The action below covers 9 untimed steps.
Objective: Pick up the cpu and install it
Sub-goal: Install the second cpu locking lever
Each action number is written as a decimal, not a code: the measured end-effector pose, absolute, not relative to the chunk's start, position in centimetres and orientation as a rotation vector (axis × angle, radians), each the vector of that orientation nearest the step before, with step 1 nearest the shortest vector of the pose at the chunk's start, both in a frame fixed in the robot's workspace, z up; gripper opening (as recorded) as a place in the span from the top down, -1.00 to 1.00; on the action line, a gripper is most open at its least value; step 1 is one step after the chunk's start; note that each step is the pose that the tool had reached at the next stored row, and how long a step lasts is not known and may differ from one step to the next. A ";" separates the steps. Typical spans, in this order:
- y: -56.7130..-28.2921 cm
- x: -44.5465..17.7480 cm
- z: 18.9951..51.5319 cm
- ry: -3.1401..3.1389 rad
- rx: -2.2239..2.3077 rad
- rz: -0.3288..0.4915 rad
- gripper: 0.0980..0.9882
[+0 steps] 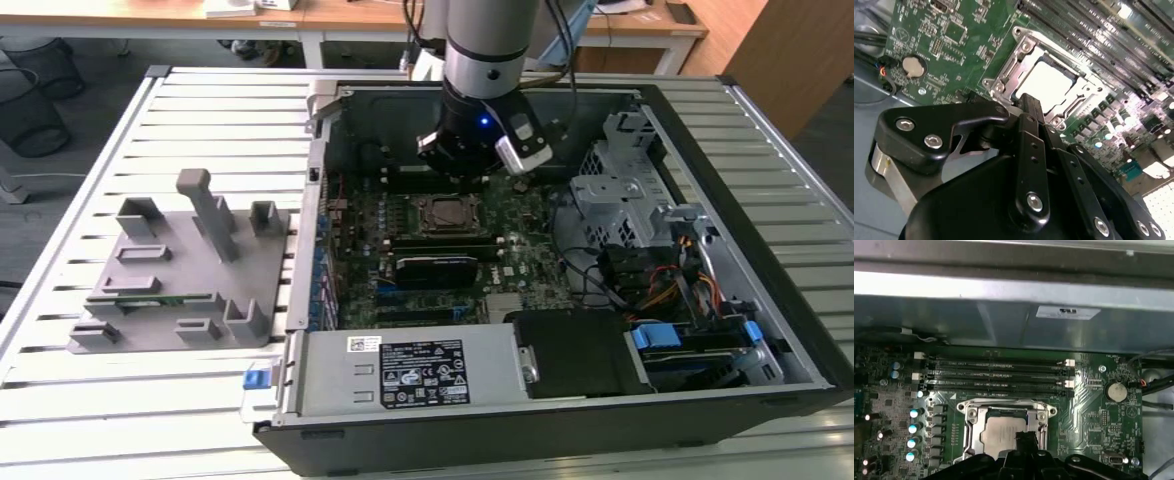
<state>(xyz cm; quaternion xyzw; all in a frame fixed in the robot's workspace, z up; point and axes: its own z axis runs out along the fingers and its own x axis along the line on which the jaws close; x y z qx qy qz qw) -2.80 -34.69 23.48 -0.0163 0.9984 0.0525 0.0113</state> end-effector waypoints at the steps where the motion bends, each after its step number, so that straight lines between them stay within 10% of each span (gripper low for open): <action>1: -34.7 -2.8 23.6 3.114 -0.051 0.166 0.98; 9: -35.0 -2.8 25.7 3.113 -0.051 0.183 0.98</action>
